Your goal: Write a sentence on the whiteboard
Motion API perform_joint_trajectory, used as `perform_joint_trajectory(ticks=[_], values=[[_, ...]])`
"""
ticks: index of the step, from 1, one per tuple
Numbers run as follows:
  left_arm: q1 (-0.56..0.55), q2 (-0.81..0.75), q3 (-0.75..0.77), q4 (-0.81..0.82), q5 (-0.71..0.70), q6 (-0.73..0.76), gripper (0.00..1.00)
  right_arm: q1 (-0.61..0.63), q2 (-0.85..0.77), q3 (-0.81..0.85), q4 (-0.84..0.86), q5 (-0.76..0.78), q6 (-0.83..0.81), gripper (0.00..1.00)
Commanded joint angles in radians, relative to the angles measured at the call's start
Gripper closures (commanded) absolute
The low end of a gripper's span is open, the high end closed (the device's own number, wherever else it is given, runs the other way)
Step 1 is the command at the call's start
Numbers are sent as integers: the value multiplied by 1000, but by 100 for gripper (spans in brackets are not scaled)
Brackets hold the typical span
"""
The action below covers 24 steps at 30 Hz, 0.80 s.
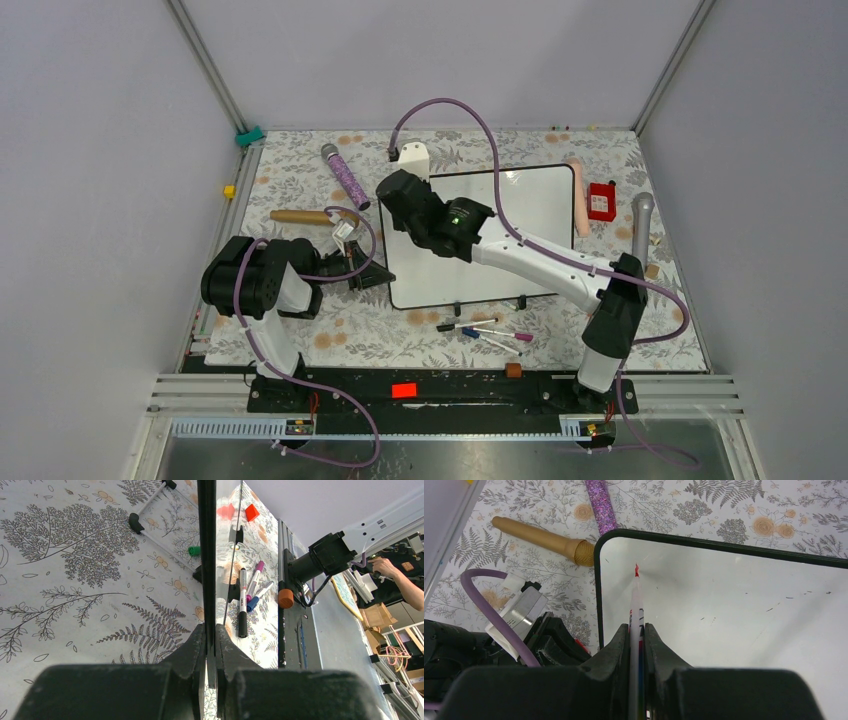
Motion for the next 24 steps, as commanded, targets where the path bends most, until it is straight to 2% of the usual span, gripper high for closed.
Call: perform_joint_trajectory(ticks=[1,8,20,24], values=[[-13,-3,7,65,66,47,100,-7,20,52,-1,44,-8,100],[-13,-4,5,65,66,47,100,-7,28,62,-3,40,-8,100],[-13,-4,7,65,67,48,100,-7,-1,49,-70,142,7,100],[-13,-3,7,63,66,46,100,-7,-18,45,-65,101,7,100]])
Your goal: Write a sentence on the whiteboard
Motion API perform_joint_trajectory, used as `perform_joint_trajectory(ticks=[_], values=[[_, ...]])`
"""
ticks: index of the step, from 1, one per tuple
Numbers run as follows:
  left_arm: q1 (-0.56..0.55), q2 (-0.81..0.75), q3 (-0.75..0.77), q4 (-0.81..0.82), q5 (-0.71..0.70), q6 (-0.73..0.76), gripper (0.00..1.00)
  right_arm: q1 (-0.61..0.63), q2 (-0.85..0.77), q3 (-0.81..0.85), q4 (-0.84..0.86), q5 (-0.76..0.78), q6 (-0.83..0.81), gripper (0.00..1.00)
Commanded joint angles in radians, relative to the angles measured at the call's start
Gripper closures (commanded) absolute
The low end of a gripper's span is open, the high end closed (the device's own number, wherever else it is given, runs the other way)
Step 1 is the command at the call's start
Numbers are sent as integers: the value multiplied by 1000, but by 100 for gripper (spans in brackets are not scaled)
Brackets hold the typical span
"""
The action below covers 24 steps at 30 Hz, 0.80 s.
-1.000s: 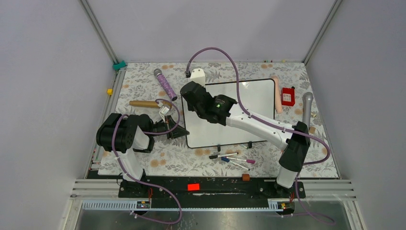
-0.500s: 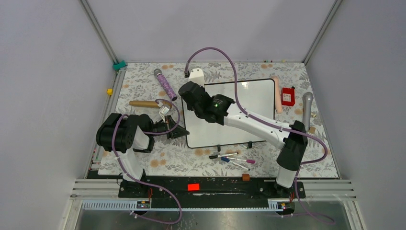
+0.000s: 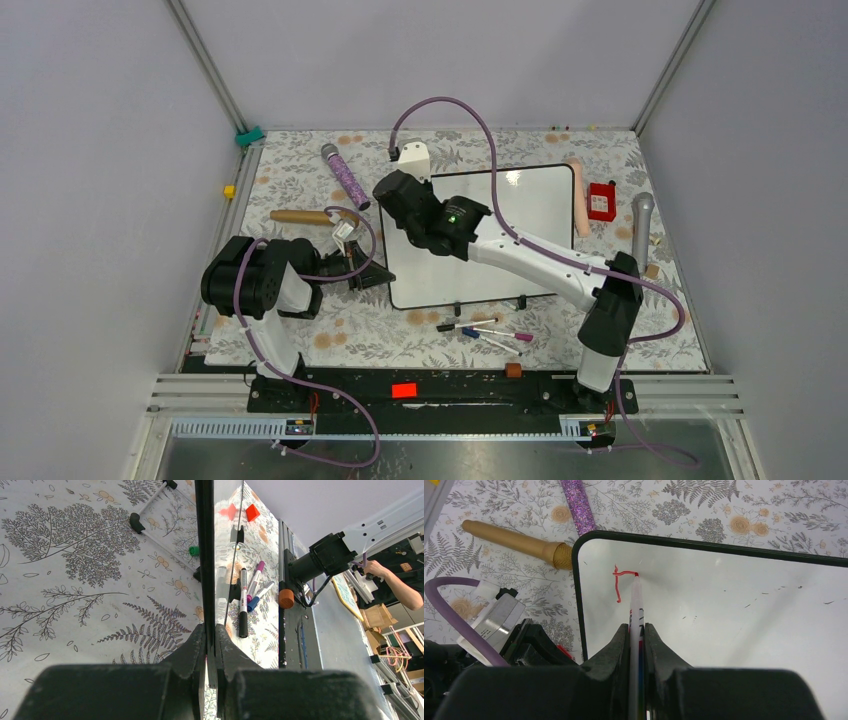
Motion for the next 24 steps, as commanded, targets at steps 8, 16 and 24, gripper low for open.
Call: perform_joint_trajectory(ticks=[8,16,24], values=[[-13,-4,7,67,67,43,100,-6,-119,-69,80,-90,0,100],[-13,-3,7,67,66,42,100,-7,-79,-47,61,-132,4,100],[-13,-4,7,68,68,43,100,-7,-30,-7,2,-98,14,100]])
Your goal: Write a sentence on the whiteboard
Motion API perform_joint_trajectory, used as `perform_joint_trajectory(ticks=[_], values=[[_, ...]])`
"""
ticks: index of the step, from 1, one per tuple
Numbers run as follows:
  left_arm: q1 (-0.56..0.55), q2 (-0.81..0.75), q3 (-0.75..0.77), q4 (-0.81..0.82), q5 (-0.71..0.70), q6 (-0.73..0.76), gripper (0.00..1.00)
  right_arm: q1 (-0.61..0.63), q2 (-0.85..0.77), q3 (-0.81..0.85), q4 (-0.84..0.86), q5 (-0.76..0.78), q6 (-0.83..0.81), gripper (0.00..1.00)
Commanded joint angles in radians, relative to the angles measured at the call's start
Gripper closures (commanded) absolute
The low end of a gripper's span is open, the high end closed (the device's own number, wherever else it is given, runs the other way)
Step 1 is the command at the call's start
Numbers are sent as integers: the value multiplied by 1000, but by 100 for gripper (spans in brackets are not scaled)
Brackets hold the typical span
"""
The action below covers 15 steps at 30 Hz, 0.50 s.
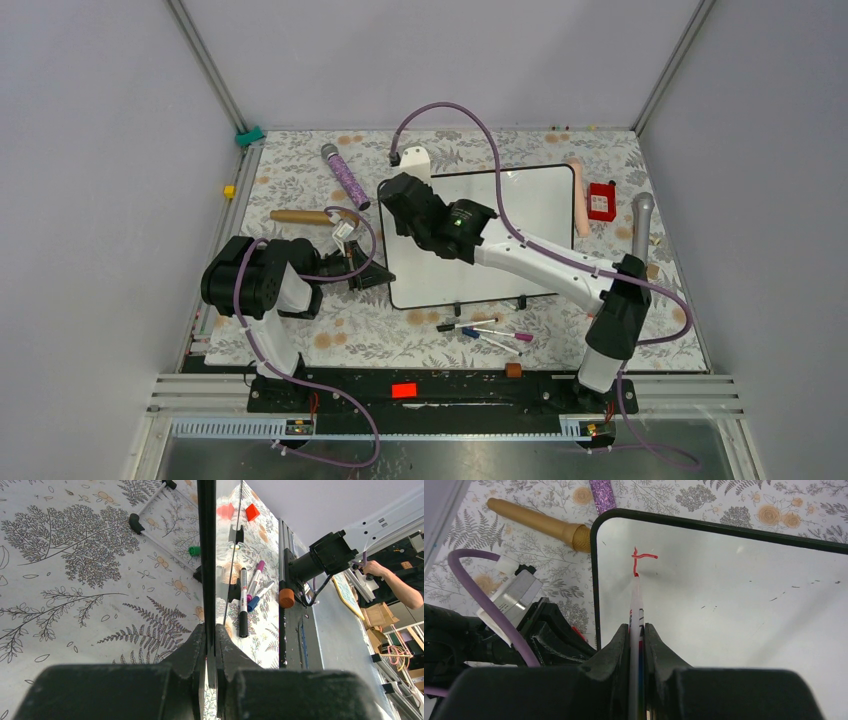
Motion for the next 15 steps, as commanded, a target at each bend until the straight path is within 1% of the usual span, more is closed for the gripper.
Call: perform_joint_trajectory(ticks=[1,7,15], values=[[-13,-4,7,65,66,39,100,-7,22,48,-26,16,13,100],[-14,-4,7,65,66,38,100,-7,41,56,-31,24,13,100],[-13,-4,7,65,65,39,100,-7,26,69,-104,118,32,100]])
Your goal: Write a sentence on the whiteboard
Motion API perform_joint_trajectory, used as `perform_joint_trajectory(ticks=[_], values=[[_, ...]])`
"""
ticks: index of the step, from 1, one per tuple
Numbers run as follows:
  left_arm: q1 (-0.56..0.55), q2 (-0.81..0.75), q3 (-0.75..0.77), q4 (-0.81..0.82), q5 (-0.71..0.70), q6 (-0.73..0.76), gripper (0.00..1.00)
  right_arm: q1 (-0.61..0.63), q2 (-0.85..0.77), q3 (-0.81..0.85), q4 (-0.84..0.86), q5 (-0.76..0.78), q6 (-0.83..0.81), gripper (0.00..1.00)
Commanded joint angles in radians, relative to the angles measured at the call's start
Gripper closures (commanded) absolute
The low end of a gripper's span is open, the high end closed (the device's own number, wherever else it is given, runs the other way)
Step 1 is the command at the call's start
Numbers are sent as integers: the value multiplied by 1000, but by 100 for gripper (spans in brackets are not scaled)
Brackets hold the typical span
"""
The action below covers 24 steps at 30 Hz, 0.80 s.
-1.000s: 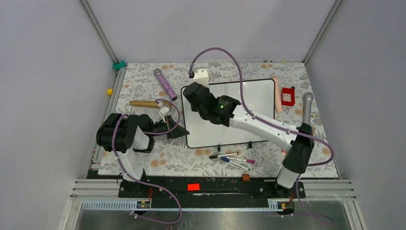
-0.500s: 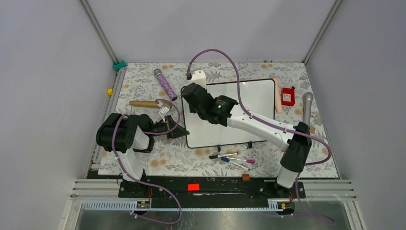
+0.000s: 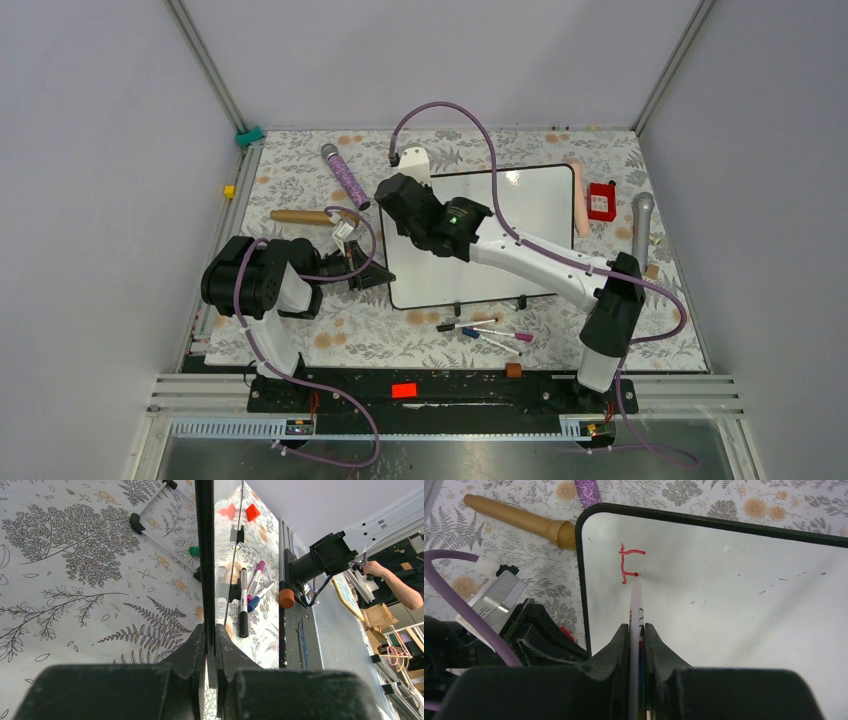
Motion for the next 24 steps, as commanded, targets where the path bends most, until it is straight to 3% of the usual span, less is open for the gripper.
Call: perform_joint_trajectory(ticks=[1,8,15,24], values=[[-13,-4,8,66,68,39,100,-6,-19,28,-47,96,19,100],[-14,-4,7,68,67,38,100,-7,-68,-4,-24,42,1,100],[-12,-4,7,68,67,36,100,-13,-255,-239,217,-4,-13,100],[-14,-3,7,67,66,36,100,-42,-271,-267,153,-18,16,100]])
